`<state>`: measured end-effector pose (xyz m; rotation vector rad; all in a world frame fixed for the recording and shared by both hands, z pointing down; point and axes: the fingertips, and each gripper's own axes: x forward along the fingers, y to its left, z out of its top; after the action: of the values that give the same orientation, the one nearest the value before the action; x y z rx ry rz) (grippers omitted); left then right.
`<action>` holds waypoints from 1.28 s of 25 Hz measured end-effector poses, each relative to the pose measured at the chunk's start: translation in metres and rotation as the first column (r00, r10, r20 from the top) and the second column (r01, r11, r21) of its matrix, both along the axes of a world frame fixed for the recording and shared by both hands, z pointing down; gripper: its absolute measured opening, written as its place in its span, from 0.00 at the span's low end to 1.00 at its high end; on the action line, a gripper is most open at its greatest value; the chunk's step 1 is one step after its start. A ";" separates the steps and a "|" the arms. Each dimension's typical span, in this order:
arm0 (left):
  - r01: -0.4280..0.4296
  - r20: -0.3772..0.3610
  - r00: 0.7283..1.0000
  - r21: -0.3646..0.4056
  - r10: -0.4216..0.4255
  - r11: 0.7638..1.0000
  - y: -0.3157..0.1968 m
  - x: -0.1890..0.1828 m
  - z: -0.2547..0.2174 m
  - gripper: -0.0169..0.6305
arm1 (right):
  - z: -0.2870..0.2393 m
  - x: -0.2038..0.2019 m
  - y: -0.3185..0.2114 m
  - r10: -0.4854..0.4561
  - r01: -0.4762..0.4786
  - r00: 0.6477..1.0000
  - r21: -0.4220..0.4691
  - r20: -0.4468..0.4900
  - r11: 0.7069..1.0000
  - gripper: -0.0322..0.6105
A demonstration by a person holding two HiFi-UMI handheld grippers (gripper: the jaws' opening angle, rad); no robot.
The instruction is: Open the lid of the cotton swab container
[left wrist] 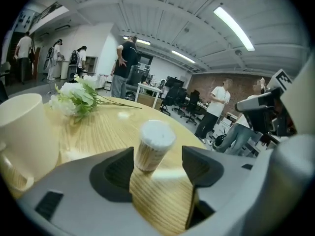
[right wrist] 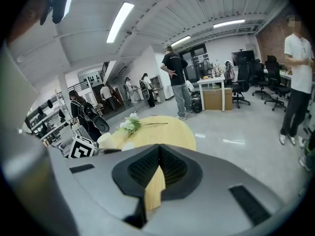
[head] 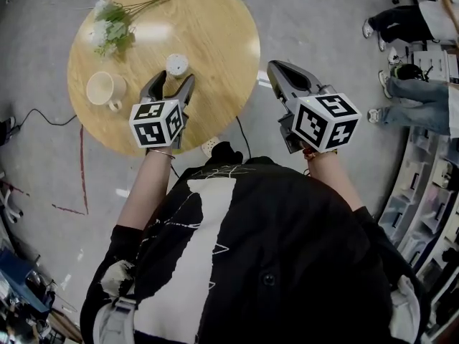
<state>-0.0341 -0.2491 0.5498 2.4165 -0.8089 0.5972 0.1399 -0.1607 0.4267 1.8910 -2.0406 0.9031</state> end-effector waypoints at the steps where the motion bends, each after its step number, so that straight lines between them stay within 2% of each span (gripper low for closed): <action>1: -0.009 0.009 1.000 0.016 0.009 1.000 -0.002 0.003 0.001 0.50 | 0.001 0.000 0.000 -0.001 0.001 1.000 -0.004 -0.002 1.000 0.06; 5: -0.027 0.043 0.999 0.071 0.024 0.997 -0.010 0.010 0.004 0.50 | 0.002 0.003 0.001 0.000 -0.001 1.000 -0.012 -0.011 1.000 0.06; 18: -0.008 0.119 0.993 0.101 -0.004 0.995 -0.021 0.009 0.025 0.49 | 0.009 0.017 0.006 0.029 -0.029 1.000 -0.021 -0.009 0.999 0.06; 22: 0.006 0.127 0.992 0.112 -0.020 0.994 -0.023 0.006 0.025 0.45 | 0.010 0.017 0.006 0.027 -0.027 1.000 -0.018 -0.008 0.999 0.06; 32: 0.026 0.101 0.994 0.103 -0.037 0.994 -0.020 0.004 0.019 0.43 | 0.003 0.017 0.008 0.018 -0.018 1.000 -0.003 -0.007 1.000 0.06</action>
<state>-0.0303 -0.2694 0.5688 2.4766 -0.9396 0.6884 0.1567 -0.1523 0.4300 1.9115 -2.0201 0.9024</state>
